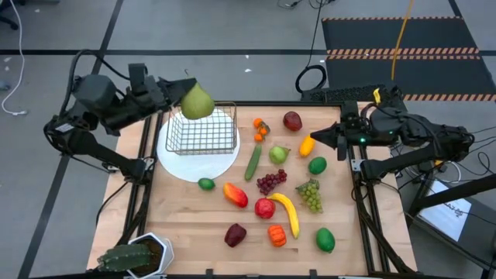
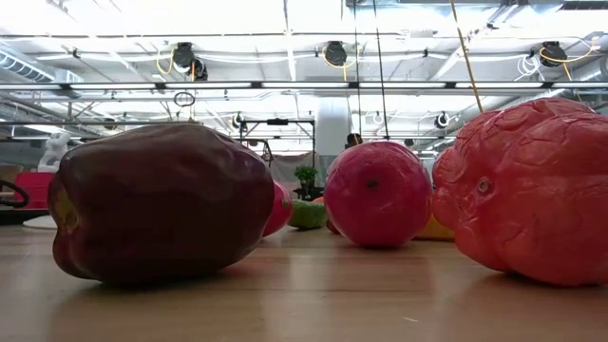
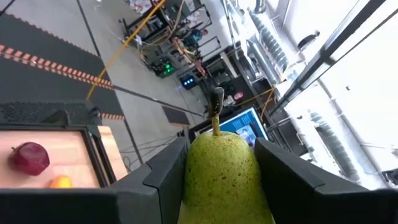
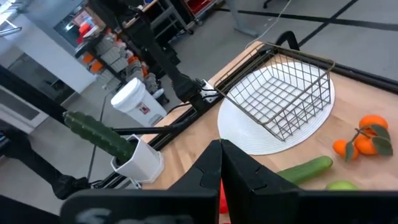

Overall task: Build produce basket
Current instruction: Put the bottom pear into the wired basket

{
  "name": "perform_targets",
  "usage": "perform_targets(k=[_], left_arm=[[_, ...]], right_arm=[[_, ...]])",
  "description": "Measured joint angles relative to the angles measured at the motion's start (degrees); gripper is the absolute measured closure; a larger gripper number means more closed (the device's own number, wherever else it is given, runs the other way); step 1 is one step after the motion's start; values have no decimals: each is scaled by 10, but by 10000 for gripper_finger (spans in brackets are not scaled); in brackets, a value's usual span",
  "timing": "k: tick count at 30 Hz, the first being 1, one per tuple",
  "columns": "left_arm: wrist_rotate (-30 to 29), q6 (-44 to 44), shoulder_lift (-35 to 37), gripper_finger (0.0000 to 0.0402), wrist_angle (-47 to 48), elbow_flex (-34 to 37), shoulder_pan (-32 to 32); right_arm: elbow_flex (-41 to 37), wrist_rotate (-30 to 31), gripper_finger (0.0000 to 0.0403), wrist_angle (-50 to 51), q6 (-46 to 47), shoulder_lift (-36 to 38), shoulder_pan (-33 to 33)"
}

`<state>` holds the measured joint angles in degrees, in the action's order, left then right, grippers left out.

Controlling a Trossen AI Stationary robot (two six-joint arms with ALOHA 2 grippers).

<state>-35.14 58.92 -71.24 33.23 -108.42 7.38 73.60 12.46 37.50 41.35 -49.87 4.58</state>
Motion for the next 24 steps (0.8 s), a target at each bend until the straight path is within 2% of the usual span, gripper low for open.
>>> perform_targets(k=[4,8,16,24], left_arm=[[7,-30,2,220,-1,0,0],[21,-100,5,220,-1,0,0],[28,-352,7,220,-1,0,0],[43,-598,7,220,-1,0,1]], right_arm=[[0,11,403,0,19,-9,0],[0,11,403,0,46,-18,0],[0,11,403,-21,60,-29,0],[0,11,403,-67,28,-29,0]])
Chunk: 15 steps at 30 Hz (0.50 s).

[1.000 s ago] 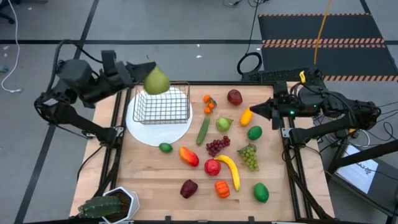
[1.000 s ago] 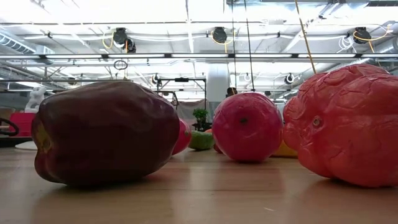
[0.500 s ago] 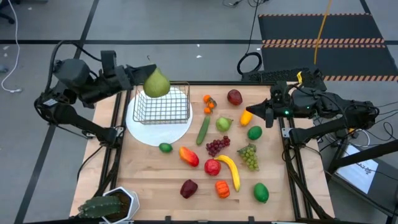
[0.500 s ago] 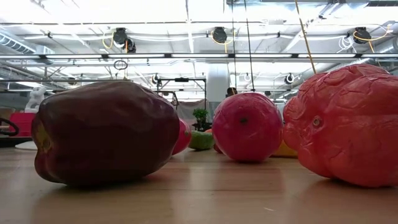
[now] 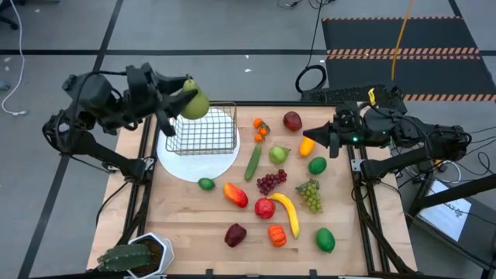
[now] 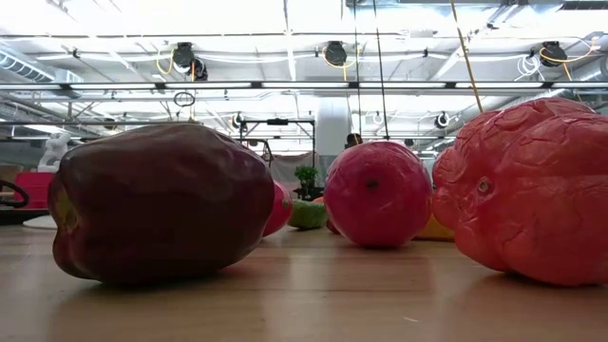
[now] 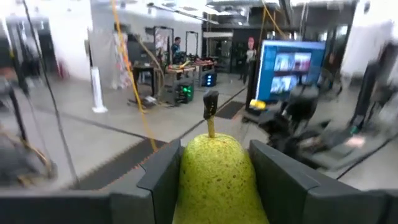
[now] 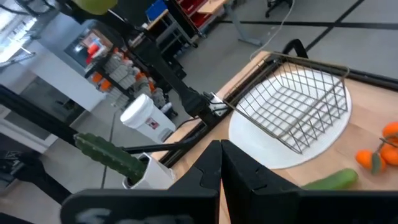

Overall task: Build produce basket
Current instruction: Put the bottom pear into the wired basket

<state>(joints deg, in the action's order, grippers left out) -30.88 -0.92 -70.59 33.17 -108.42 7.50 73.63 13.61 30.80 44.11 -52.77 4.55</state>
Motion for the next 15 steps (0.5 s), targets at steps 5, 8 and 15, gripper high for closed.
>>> perform_targets(k=[5,8,15], left_arm=[[0,-134,0,220,0,0,2],[-1,-191,0,220,0,0,2],[-5,-231,-3,220,1,0,1]], right_arm=[[0,0,403,1,-13,0,0],[0,0,403,2,-13,0,0],[0,2,403,2,-13,0,0]])
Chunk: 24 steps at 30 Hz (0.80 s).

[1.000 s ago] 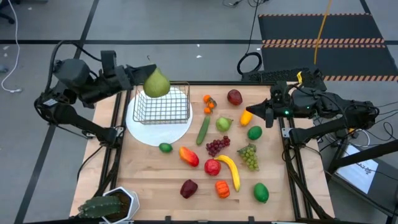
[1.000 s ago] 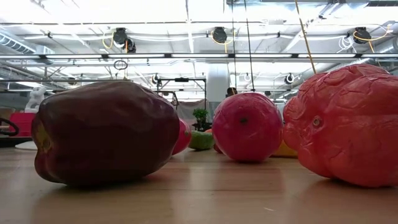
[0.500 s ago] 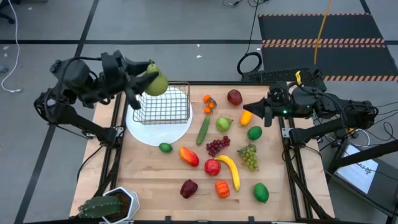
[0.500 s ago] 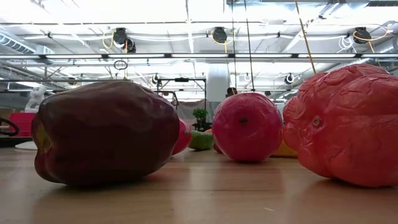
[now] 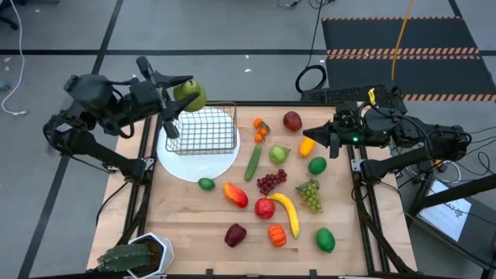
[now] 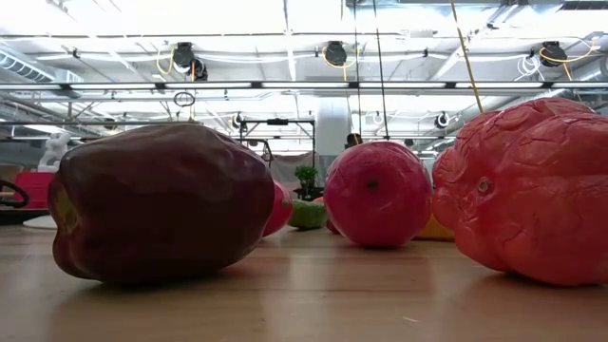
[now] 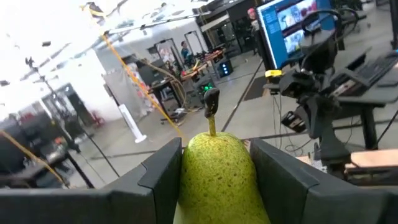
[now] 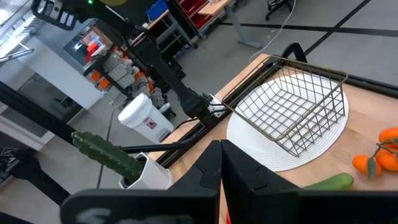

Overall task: Build produce basket
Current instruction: Put the bottom pear into the wired basket

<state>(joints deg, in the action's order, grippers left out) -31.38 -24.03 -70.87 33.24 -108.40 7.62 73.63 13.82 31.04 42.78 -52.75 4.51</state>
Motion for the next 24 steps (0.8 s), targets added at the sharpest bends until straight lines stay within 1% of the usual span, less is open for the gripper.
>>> perform_targets(k=[3,9,11,14,16,18,20,22,24], left_arm=[[-1,74,0,220,0,0,-10],[-2,280,0,220,0,0,-27],[-2,317,0,220,1,0,-28],[-5,332,0,220,22,0,-28],[-19,332,0,220,43,0,-28],[-36,331,-4,220,74,0,-33],[-46,331,-5,220,123,1,-46],[-47,334,-7,220,146,13,-63],[-47,330,-5,220,147,41,-82]], right_arm=[[0,0,403,0,0,0,0],[0,1,403,0,-2,0,0],[0,1,403,0,-4,0,0],[0,1,403,0,-4,0,0],[0,1,403,0,-4,0,0],[0,1,403,0,-4,0,0],[0,1,403,0,-4,0,0],[0,1,403,0,-4,0,0],[0,1,403,0,-4,0,0]])
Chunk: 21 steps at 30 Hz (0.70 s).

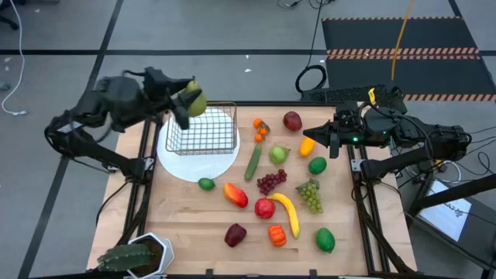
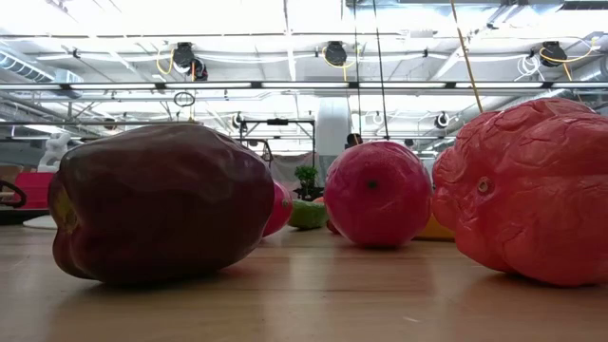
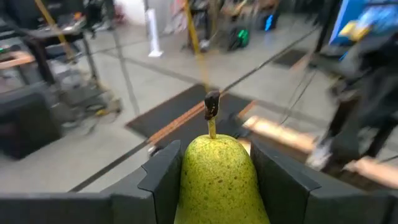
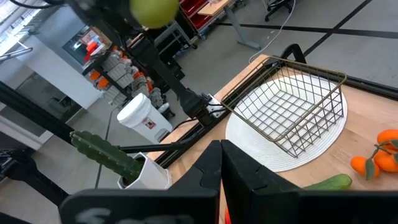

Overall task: Build produce basket
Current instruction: Put the bottom pear into the wired basket

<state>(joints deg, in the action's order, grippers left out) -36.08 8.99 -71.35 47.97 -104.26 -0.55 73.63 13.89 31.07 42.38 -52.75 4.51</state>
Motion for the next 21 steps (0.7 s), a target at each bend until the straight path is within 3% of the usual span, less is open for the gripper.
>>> perform_targets(k=[6,13,16,21], left_arm=[[44,-3,2,220,5,112,-65],[46,62,2,220,-36,271,-136],[68,72,2,220,-120,343,-164],[136,57,2,220,-347,480,-204]], right_arm=[[0,0,403,0,16,0,0],[0,-2,403,0,64,0,0],[0,-2,403,0,79,0,0],[0,-1,403,0,82,-5,0]])
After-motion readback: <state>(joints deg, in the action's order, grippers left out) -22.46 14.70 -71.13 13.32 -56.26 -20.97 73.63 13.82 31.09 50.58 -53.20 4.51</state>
